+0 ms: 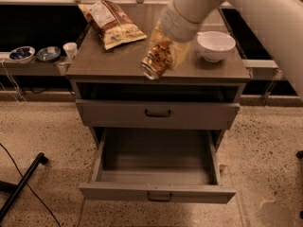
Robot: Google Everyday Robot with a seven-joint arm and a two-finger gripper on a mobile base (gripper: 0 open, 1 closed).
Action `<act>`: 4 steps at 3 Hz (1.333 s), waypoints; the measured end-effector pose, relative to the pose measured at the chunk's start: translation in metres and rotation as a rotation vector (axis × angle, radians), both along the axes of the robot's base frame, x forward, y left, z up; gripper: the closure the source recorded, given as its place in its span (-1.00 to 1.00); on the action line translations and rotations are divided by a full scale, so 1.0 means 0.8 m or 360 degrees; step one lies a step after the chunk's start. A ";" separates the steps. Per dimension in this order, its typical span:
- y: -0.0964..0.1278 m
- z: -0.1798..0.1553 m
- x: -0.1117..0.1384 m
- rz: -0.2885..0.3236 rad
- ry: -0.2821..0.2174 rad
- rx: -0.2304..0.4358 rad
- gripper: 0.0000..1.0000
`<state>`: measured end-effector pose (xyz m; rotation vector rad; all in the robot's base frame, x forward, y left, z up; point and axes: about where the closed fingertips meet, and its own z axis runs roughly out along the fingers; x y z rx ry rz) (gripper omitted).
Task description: Pick orange can from middle drawer and place on counter
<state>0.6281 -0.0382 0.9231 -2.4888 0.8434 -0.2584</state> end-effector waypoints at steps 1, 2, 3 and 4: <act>0.041 0.005 0.042 -0.0015 0.0061 0.0051 1.00; 0.062 -0.011 0.086 -0.0128 0.0132 0.0159 1.00; 0.067 -0.044 0.127 -0.0265 0.0220 0.0272 1.00; 0.065 -0.069 0.157 -0.0387 0.0317 0.0422 0.68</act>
Offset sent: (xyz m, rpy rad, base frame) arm 0.1123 0.0668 -0.0183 0.1849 0.1388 -0.1808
